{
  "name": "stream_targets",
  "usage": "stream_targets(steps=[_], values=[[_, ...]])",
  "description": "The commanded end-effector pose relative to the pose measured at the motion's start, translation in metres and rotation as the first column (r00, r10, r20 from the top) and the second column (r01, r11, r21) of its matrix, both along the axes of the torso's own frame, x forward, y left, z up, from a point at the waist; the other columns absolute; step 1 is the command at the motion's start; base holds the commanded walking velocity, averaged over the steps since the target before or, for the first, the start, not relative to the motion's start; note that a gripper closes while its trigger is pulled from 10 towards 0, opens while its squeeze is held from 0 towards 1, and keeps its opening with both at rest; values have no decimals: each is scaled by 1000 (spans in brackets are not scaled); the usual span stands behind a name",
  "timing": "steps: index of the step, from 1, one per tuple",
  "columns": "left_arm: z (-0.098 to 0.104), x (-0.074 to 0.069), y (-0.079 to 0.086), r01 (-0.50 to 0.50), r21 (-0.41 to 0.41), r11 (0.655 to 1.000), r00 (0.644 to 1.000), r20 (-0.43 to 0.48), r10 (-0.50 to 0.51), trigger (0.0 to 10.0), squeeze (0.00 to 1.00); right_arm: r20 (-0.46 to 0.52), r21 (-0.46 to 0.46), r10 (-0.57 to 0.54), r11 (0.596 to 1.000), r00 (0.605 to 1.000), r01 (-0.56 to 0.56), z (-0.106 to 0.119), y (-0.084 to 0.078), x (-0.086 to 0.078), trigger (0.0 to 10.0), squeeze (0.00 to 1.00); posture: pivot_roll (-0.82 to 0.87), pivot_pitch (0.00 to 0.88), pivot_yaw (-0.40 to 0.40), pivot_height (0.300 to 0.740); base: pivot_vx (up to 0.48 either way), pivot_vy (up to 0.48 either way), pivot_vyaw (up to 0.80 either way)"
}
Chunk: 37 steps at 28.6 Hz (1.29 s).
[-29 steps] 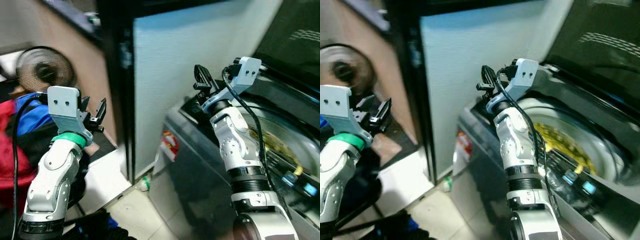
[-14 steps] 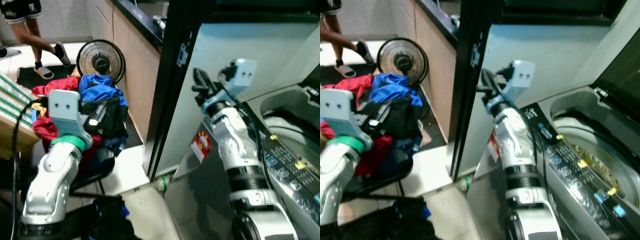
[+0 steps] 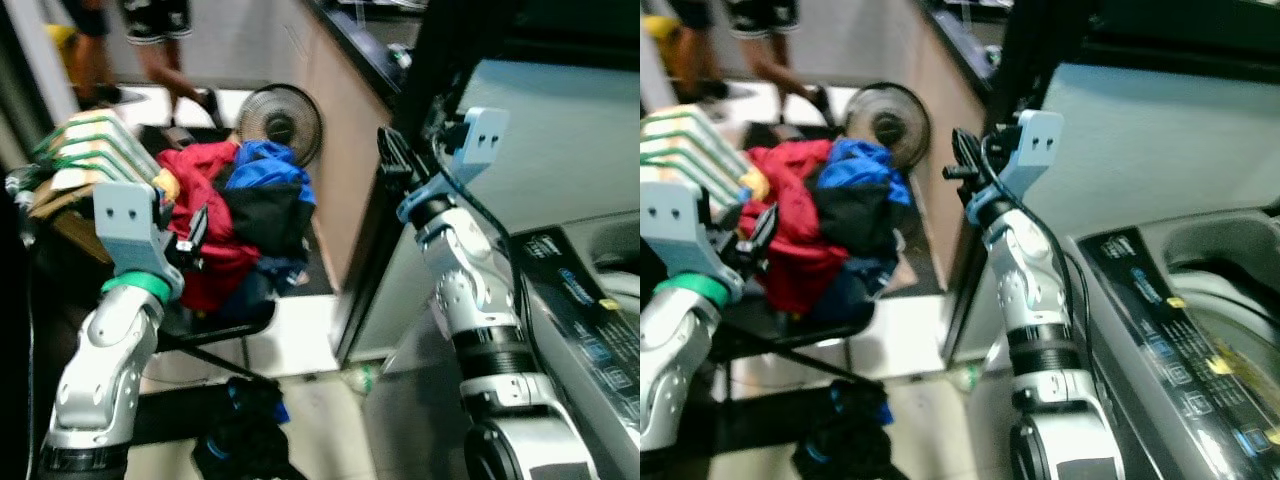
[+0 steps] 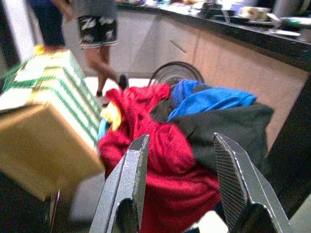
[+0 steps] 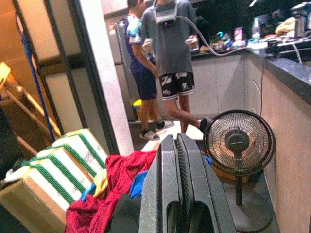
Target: Clothes washing
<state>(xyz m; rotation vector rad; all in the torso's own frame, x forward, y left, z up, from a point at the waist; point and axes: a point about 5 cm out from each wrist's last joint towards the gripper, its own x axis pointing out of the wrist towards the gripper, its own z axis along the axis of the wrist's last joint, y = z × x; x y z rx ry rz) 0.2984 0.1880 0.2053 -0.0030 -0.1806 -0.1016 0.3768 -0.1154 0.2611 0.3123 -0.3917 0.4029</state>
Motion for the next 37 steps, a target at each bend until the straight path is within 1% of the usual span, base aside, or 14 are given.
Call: stream_targets(steps=[1, 8, 9, 12, 15, 18, 19, 21, 23, 25, 26, 29, 31, 37], values=[[-10, -1, 4, -24, 16, 1000, 999, -31, 25, 10000, 0, -22, -24, -10, 1000, 1000, 10, -10, -2, -1, 10000, 0, 92, 0, -81, 740, 0, 0, 788], [-19, -2, 8, -40, 14, 999, 998, -49, 41, 10000, 0, -39, -44, -24, 999, 999, 22, -19, -7, -3, 10000, 0, 91, 0, -72, 740, 0, 0, 788], [-24, -3, 7, -35, 8, 999, 998, -59, 36, 10000, 0, -50, -53, -41, 998, 998, 38, -25, -14, -5, 10000, 0, 98, 0, -63, 740, 0, 0, 781], [-25, -3, 6, -31, 4, 1000, 998, -61, 31, 10000, 0, -52, -53, -51, 997, 997, 48, -27, -16, -5, 10000, 0, 98, 0, -63, 740, 0, 0, 781], [-33, -4, 4, -28, -5, 1000, 997, -78, 28, 10000, 0, -83, -101, -87, 992, 993, 79, -42, -21, -6, 10000, 0, 111, 0, -44, 740, 0, 0, 0], [-37, -4, 5, -29, -2, 1000, 996, -88, 28, 10000, 0, -102, -131, -98, 988, 990, 84, -51, -20, -7, 10000, 0, 121, 0, -32, 740, 0, 0, 0], [-42, -5, 7, -30, -2, 1000, 994, -104, 30, 10000, 0, -136, -155, -109, 984, 985, 88, -65, -19, -8, 10000, 0, 136, 0, -10, 740, 0, 0, 0], [-42, -5, 7, -30, -2, 1000, 994, -104, 30, 10000, 0, -136, -155, -109, 984, 985, 88, -65, -19, -8, 10000, 0, 136, 0, -10, 740, 0, 0, 0], [-53, -6, 14, -46, 3, 999, 989, -139, 46, 10000, 0, -227, -192, -121, 978, 966, 77, -101, -13, -15, 10000, 0, 147, 0, 11, 740, 0, 0, 0], [-53, -6, 14, -46, 3, 999, 989, -139, 46, 10000, 0, -227, -192, -121, 978, 966, 77, -101, -13, -15, 10000, 0, 147, 0, 11, 740, 0, 0, 0], [-56, -6, 17, -52, 6, 999, 988, -144, 52, 10000, 0, -253, -198, -120, 978, 960, 70, -111, -10, -18, 10000, 0, 151, 0, 16, 740, 0, 0, 0], [-56, -6, 17, -52, 6, 999, 988, -144, 52, 10000, 0, -253, -198, -120, 978, 960, 70, -111, -10, -18, 10000, 0, 151, 0, 16, 740, 0, 0, 0], [-58, -6, 20, -62, 2, 998, 988, -142, 61, 10000, 0, -274, -218, -112, 975, 955, 52, -121, -6, -22, 10000, 0, 144, 0, 1, 740, 0, 0, 0], [-60, -7, 18, -65, -17, 998, 988, -139, 62, 10000, 0, -287, -236, -114, 971, 951, 45, -126, -7, -24, 10000, 0, 135, 0, -17, 740, 0, 0, 0]])
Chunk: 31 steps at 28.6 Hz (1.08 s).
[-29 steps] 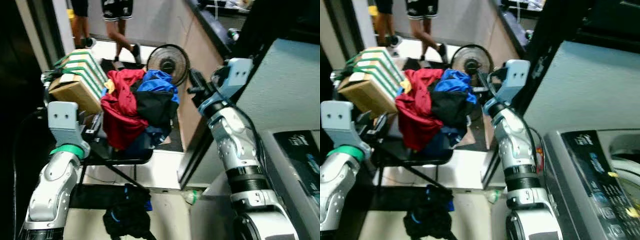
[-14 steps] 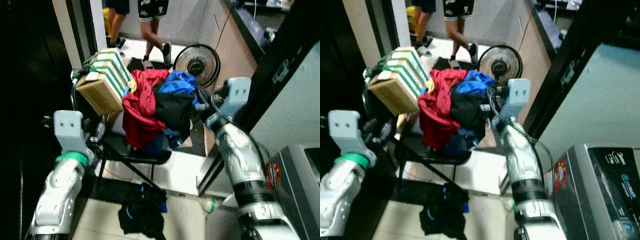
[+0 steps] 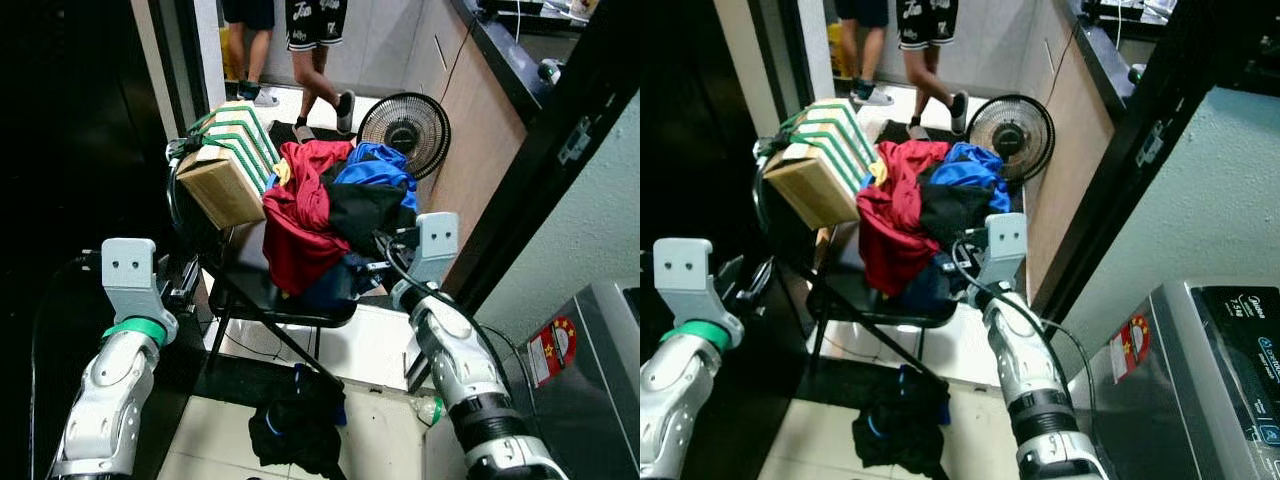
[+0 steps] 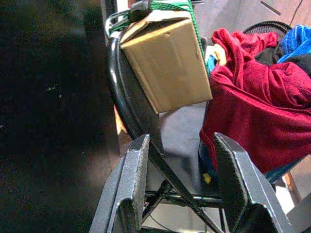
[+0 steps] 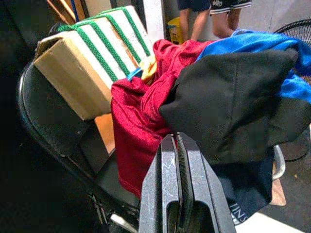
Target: Clothes washing
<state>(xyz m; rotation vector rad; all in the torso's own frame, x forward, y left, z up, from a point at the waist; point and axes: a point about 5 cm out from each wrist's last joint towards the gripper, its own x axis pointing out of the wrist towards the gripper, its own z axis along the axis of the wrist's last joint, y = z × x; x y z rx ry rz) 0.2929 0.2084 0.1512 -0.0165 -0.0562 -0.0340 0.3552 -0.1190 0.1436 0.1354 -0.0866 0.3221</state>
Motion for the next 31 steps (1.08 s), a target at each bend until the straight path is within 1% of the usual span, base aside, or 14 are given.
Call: stream_targets(steps=[1, 5, 9, 16, 24, 31], values=[[-6, -1, -2, 2, -9, 1000, 1000, -14, -2, 10000, 0, -27, -10, -10, 1000, 1000, 10, -8, -3, -2, 10000, 0, 135, 0, -17, 740, 0, 0, 0], [-8, -3, -4, 3, -25, 1000, 1000, -16, -3, 10000, 0, -39, -13, -19, 1000, 999, 18, -12, -6, -3, 10000, 0, 130, 0, -27, 740, 0, 480, 0], [-10, -4, -6, 4, -28, 1000, 1000, -8, -4, 10000, 0, -40, -16, -20, 1000, 999, 19, -14, -7, -5, 10000, 0, 121, 0, -34, 740, 0, 0, 0], [-10, 0, -12, 1, -70, 998, 1000, 22, 1, 10000, 0, -24, -27, -8, 1000, 1000, 7, -12, -4, -6, 10000, 0, 98, 0, -44, 740, 0, 0, 0], [-10, 1, -16, 3, -86, 996, 999, 42, 0, 10000, 0, -18, -39, 2, 999, 1000, -2, -10, -4, -5, 10000, 0, 93, 0, -58, 740, 0, 0, 0], [-10, 1, -17, -2, -89, 996, 999, 41, 6, 10000, 0, -12, -39, 11, 999, 1000, -11, -8, -3, -4, 10000, 0, 91, 0, -62, 740, 0, 0, 0]])
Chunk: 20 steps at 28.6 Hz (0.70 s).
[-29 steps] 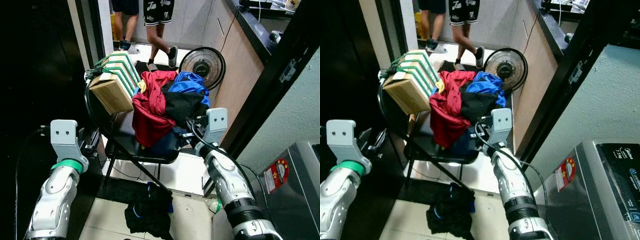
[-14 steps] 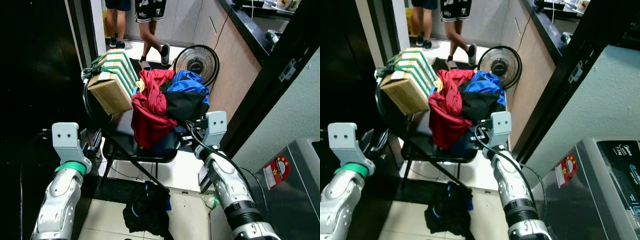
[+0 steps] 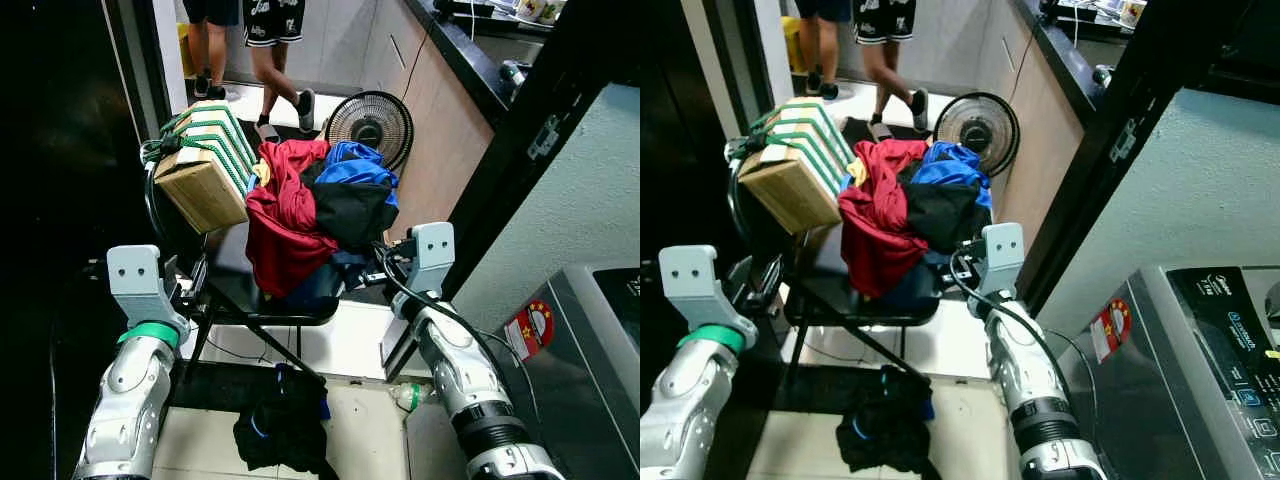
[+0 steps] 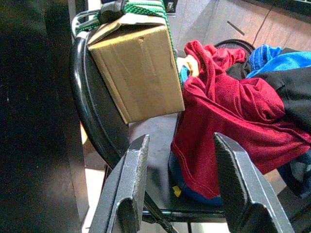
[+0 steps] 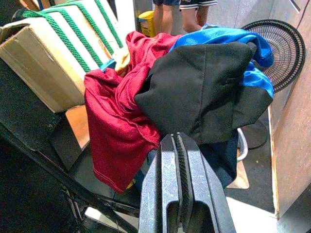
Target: Clothes washing
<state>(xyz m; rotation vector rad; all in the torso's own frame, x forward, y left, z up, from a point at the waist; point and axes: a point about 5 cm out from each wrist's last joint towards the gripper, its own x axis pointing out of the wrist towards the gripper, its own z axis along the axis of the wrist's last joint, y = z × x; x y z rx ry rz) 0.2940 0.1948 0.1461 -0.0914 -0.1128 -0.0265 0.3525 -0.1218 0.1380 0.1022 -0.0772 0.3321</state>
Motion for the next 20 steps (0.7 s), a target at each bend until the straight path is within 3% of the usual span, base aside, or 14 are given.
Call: stream_targets(steps=[1, 5, 20], values=[[-5, -1, -3, 3, -13, 1000, 1000, -14, -3, 10000, 0, -9, -5, 2, 1000, 1000, -2, -3, 0, -1, 10000, 0, 91, 0, -62, 740, 0, 0, 0], [-5, 0, -4, 1, -20, 1000, 1000, -3, -1, 10000, 0, -7, -1, 2, 1000, 1000, -2, -2, 0, -1, 10000, 0, 91, 0, -66, 740, 0, 0, 0], [0, 1, -4, 5, -25, 1000, 1000, 20, -5, 10000, 0, 6, -22, 4, 1000, 1000, -4, 0, 1, -2, 10000, 0, 85, 0, -66, 740, 320, 0, 0]])
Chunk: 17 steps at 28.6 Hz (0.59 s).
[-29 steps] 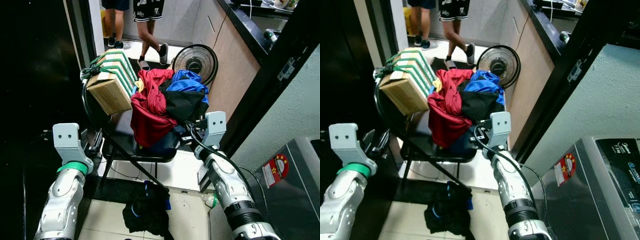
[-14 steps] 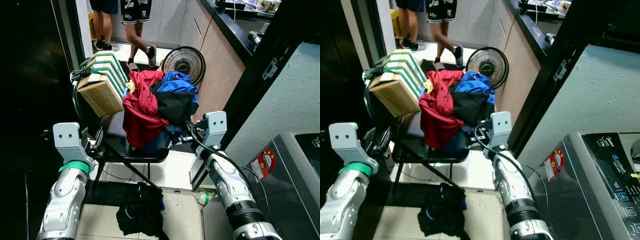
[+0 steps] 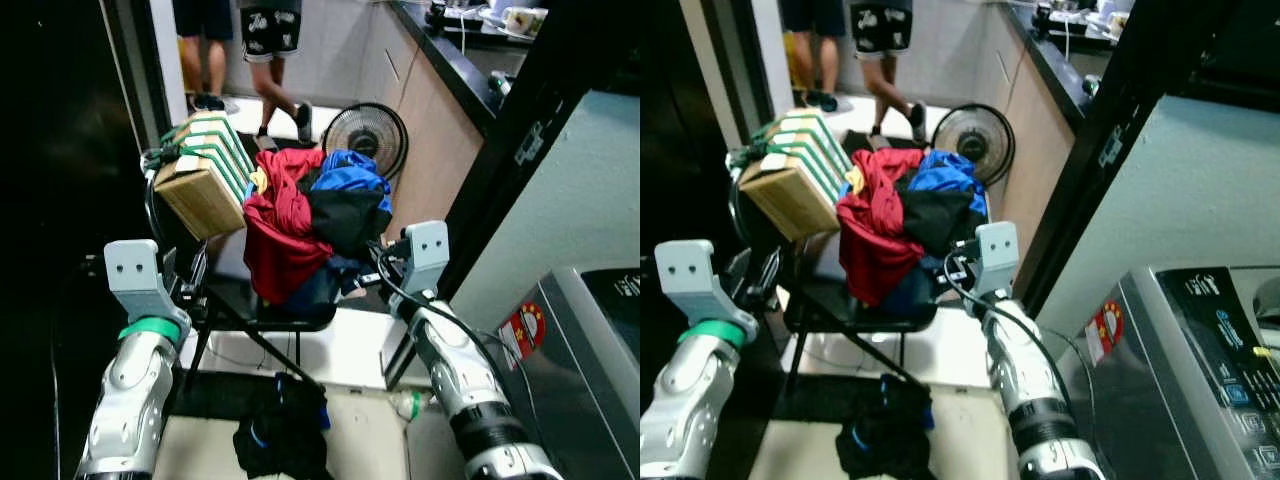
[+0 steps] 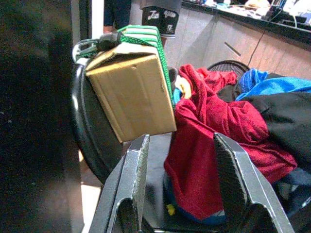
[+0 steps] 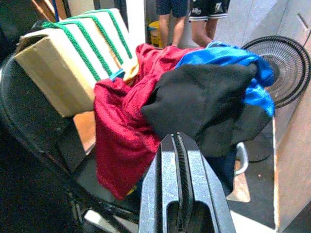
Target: Clothes washing
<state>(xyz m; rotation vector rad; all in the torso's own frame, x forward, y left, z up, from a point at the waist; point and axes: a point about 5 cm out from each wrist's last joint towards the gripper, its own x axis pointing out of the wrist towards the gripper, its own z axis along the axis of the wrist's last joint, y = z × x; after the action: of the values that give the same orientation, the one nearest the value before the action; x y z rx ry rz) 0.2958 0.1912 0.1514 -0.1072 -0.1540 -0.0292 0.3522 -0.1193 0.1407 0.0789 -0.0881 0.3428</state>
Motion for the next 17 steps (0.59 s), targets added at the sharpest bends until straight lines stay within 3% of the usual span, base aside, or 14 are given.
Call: stream_targets(steps=[1, 17], values=[[-5, -1, 0, 4, -8, 1000, 1000, -21, -4, 10000, 0, -9, -1, -5, 1000, 1000, 5, -3, -1, -2, 10000, 0, 85, 0, -66, 740, 330, 0, 0], [-7, -3, 1, 3, -2, 1000, 1000, -22, -3, 10000, 0, -13, -10, 6, 1000, 1000, -6, -4, 1, -2, 10000, 0, 90, 0, -76, 740, 327, 0, 0]])
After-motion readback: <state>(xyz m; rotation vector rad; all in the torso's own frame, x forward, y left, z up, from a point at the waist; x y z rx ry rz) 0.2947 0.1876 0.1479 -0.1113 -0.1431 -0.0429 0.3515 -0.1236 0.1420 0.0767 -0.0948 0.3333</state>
